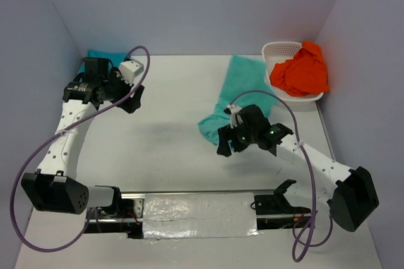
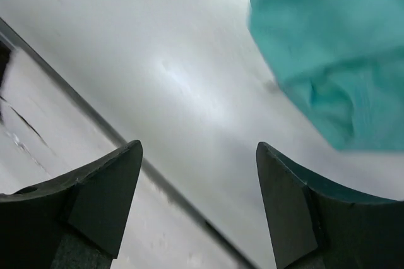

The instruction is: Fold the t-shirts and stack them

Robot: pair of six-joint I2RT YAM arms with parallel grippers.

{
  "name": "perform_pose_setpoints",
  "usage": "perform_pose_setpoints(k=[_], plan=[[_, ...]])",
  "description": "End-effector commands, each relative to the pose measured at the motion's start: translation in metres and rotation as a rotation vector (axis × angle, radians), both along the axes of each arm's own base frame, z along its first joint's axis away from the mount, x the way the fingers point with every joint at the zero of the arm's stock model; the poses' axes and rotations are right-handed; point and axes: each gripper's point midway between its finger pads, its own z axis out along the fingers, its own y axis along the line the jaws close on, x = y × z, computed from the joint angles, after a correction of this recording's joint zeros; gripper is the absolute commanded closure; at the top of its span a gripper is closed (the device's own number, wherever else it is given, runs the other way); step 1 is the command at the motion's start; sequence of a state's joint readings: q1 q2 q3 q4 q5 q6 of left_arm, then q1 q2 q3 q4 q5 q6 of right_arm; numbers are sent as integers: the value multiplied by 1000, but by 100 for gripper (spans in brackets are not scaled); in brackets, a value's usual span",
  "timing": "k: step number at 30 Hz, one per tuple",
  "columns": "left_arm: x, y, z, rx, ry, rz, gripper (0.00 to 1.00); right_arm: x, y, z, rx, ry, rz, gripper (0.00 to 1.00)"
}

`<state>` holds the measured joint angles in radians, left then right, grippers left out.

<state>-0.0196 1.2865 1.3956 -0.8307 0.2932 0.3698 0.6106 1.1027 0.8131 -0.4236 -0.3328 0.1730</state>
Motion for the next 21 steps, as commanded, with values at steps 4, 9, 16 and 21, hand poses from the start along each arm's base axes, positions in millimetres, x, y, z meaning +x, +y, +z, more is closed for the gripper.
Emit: perform_pose_setpoints(k=[4,9,16,21], plan=[[17,-39,-30,87,52,-158,10,-15,-16,22,68,-11,-104,20],[48,-65,-44,38,143,-191,10,46,-48,41,105,42,-398,43],[74,-62,-54,53,149,-115,9,145,-77,-34,-153,265,-633,22],[84,-59,-57,59,154,-81,9,194,-18,-89,-271,351,-477,19]])
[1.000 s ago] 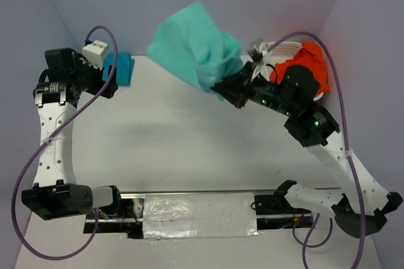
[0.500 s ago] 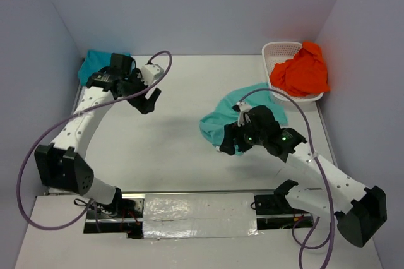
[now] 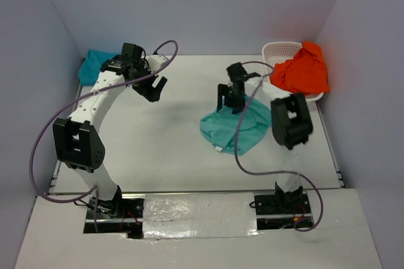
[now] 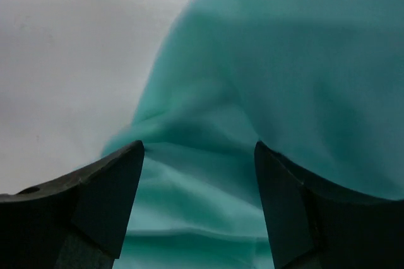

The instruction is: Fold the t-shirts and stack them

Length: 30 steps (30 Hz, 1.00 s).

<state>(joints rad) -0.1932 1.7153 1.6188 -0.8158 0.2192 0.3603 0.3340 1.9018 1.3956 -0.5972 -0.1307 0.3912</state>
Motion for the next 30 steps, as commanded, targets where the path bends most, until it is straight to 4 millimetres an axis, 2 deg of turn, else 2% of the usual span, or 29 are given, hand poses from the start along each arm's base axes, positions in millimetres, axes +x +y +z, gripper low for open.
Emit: perform_pose_setpoints(k=[1,2,3,4,5,6,8,9,10,11,12,13,14,15,16,17,18,19,20,21,22,23,24,25,26,27,28,29,30], plan=[[12,5,12,-2,-38,44,8,30,52,-10,-26,28,142,23],[13,7,15,-3,-44,50,8,31,66,-16,-25,45,179,26],[15,11,16,-7,-48,60,8,16,89,-39,-51,103,269,28],[17,21,17,-11,-50,87,7,11,109,-40,-27,107,338,29],[18,26,19,-22,-51,101,7,13,136,-28,3,61,411,28],[21,39,20,-38,-54,144,8,-8,170,-33,21,65,528,28],[20,52,17,-54,-41,186,8,-41,195,-38,50,98,677,29],[19,60,15,-56,-36,204,8,-55,206,-34,81,95,732,32],[18,70,16,-52,-41,227,8,-88,206,-48,82,155,783,34],[15,76,12,-30,-34,230,9,-106,208,-48,119,172,834,36],[14,79,10,-14,-37,230,9,-112,211,-29,140,103,857,37],[11,82,10,1,-51,231,9,-141,194,-45,96,150,869,37],[11,85,11,21,-63,226,9,-138,184,-42,42,103,842,31],[8,85,12,25,-71,222,8,-134,171,-20,40,34,785,27],[8,85,14,26,-80,217,8,-131,168,-5,38,-10,740,26],[7,85,15,24,-81,217,8,-112,152,10,61,-21,604,26],[7,84,16,17,-81,218,8,-96,136,35,46,-93,496,22],[5,83,16,11,-82,216,9,-81,118,45,27,-112,390,19],[4,82,18,2,-82,220,9,-61,92,53,14,-120,240,15],[4,80,19,-10,-82,218,9,-49,67,60,-51,-163,152,13],[2,79,20,-15,-85,220,9,-42,56,60,-71,-180,113,11],[2,78,21,-23,-91,221,9,-33,41,53,-88,-173,73,2],[2,77,24,-30,-96,217,9,-27,35,50,-101,-163,54,0],[2,76,25,-32,-99,216,9,-23,32,45,-117,-143,46,0],[1,76,25,-33,-99,215,9,-23,26,28,-162,-89,43,0],[0,76,28,-35,-103,212,9,-7,24,35,-195,-125,24,0],[0,76,29,-30,-105,210,9,0,22,31,-207,-120,10,0],[0,77,28,-27,-105,209,9,6,19,10,-225,-77,-4,0],[-1,78,29,-21,-106,211,9,21,13,7,-210,-71,-56,0]])
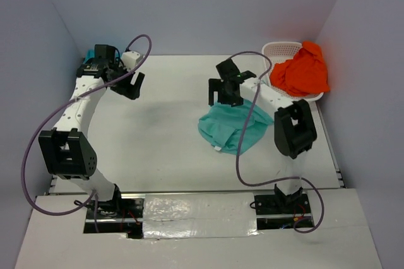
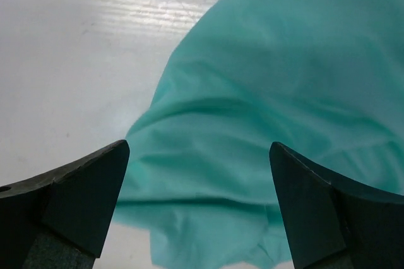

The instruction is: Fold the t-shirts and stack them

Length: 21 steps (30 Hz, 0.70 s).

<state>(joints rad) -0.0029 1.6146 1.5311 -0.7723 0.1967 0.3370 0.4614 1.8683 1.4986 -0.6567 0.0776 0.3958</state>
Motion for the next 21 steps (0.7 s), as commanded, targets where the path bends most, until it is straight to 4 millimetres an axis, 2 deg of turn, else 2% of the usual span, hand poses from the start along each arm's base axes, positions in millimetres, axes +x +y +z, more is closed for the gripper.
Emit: perform_pose_setpoints(k=[1,2,3,5,6,7,8,9,10,11,12,13,15,16,17,18,19,20,21], plan=[[1,-3,19,-10,-62,-12,9,20,-14,-44,-72,86,-102,0],[0,-3,20,-10,-62,-12,9,16,-19,-77,-111,174,-113,1],[-1,-2,22,-5,-67,-11,9,28,-15,-77,-102,174,-100,2],[-2,-1,26,0,-76,-14,9,26,-9,-106,-128,261,-63,10],[-3,-1,28,2,-82,-14,9,19,1,-113,-130,289,-28,15],[-4,1,29,11,-87,-13,9,15,8,-115,-131,302,10,33],[-4,1,31,14,-92,-14,9,17,21,-108,-109,265,57,45],[-6,1,32,14,-92,-12,8,7,45,-103,-98,248,134,55],[-5,1,32,14,-94,-10,8,1,59,-97,-89,235,204,76],[-6,0,31,12,-94,-14,9,-7,75,-89,-68,243,267,90],[-7,1,31,10,-92,-10,9,-18,92,-87,-51,248,344,100],[-7,0,31,7,-95,-11,9,-42,120,-81,-40,242,482,100],[-9,0,29,6,-91,-7,9,-70,139,-81,-64,222,624,100],[-9,0,28,4,-91,-9,9,-80,147,-69,-85,177,686,100],[-9,-1,26,1,-88,-13,9,-110,159,-74,-150,147,845,100],[-9,-2,25,-6,-85,-12,9,-121,162,-73,-193,113,916,100],[-7,-4,23,-16,-84,-12,9,-142,162,-72,-264,69,1020,100],[-6,-5,21,-26,-76,-12,9,-151,162,-72,-281,57,1057,100],[-5,-7,19,-45,-68,-1,10,-153,158,-72,-311,42,1058,91]])
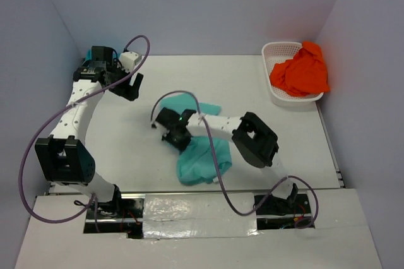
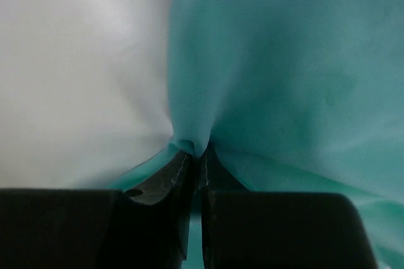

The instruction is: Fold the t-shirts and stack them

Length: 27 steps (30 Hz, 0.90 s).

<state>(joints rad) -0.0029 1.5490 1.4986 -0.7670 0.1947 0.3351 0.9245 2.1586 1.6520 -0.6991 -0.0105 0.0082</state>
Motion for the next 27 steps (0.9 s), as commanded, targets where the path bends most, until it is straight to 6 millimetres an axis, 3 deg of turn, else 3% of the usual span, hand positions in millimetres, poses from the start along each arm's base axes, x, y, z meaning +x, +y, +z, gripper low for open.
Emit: perform_pose_setpoints(k=[1,2,3,5,7,8,9,10,11,12,14,15,17,18,19,20,21,26,27], plan=[[7,-10,4,-61,-24,-2,11,-35,-16,10,-94,-74,214,87],[10,-16,0,-94,-4,-12,12,-34,-20,12,-100,-78,192,79],[12,-20,-1,-103,2,-22,12,-32,-22,20,-94,-98,175,54],[19,-43,-4,-97,8,-86,13,-31,-26,34,-80,-138,130,40],[27,-75,-4,-91,-2,-168,13,-32,-25,72,30,-196,74,30],[30,-88,-3,-97,-3,-197,13,-32,-26,87,79,-216,39,16],[27,-112,-5,-117,19,-252,14,-36,-31,114,175,-248,-31,14],[37,-126,-7,-130,30,-276,14,-39,-35,127,221,-260,-60,14],[39,-139,-10,-145,49,-293,14,-44,-39,138,267,-267,-87,1],[35,-161,-14,-155,69,-335,14,-56,-49,153,351,-262,-136,0],[45,-184,-33,-164,107,-352,13,-69,-59,160,432,-219,-182,0],[48,-192,-39,-164,116,-351,12,-78,-77,158,468,-189,-222,0],[59,-214,-61,-165,134,-342,10,-94,-85,156,557,-64,-296,0],[64,-219,-67,-171,140,-334,10,-101,-101,147,578,-39,-334,0],[74,-225,-81,-154,147,-314,10,-103,-109,145,606,-6,-398,0],[75,-231,-89,-151,162,-303,10,-101,-129,136,614,-2,-474,1],[76,-233,-108,-131,196,-294,11,-102,-136,132,627,14,-504,1],[90,-226,-132,-22,169,-221,10,-107,-167,127,665,-8,-635,3],[93,-224,-134,-5,161,-201,9,-112,-175,114,630,9,-670,3]])
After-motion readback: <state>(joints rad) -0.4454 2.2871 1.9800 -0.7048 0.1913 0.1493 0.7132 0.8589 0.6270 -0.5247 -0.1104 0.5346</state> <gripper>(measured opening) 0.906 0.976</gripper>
